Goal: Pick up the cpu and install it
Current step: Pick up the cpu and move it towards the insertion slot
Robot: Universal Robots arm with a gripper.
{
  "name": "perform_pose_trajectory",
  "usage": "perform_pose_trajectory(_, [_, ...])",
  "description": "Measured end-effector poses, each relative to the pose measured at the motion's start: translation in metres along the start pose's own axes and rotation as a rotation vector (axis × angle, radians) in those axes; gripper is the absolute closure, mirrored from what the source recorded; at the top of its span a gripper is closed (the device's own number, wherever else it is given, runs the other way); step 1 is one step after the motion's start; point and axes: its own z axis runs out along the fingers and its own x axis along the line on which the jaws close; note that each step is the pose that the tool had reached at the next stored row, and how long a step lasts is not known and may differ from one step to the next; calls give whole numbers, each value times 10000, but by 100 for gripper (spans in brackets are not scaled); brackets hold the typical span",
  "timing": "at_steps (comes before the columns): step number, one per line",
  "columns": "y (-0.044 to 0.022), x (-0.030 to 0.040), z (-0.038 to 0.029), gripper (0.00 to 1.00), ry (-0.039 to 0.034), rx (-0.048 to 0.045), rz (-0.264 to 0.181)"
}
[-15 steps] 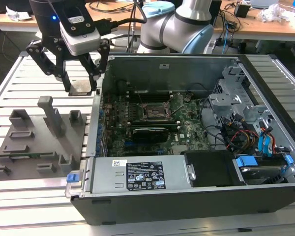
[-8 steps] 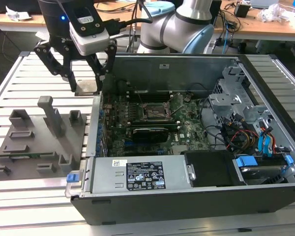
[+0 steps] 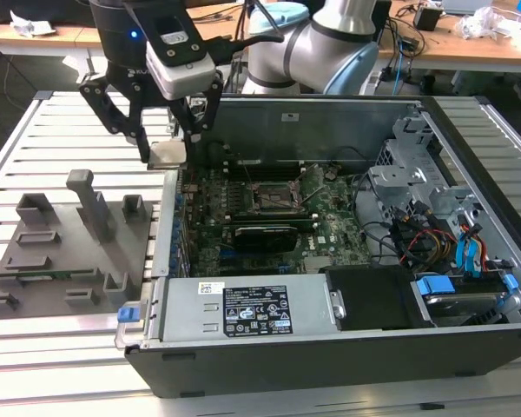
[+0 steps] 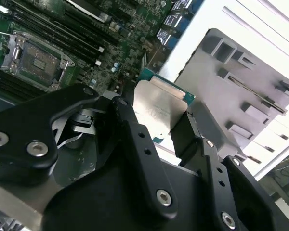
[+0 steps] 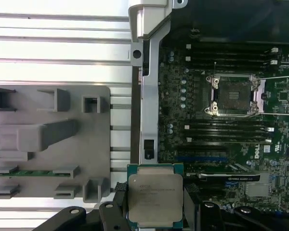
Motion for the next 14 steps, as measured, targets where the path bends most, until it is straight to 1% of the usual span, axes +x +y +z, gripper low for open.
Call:
perform_pose_trajectory(2, [29,-49,14,45,0,-3,0])
perform_pose_trajectory(8, [89,-144,34,45,0,-4,1])
perform_pose_trajectory(12, [124,-244,46,45,1,-3,1])
perform_pose_trajectory(13, [139,-289,50,45,2,-3,0])
perform_pose_trajectory(14, [146,-316,53,45,0,-4,0])
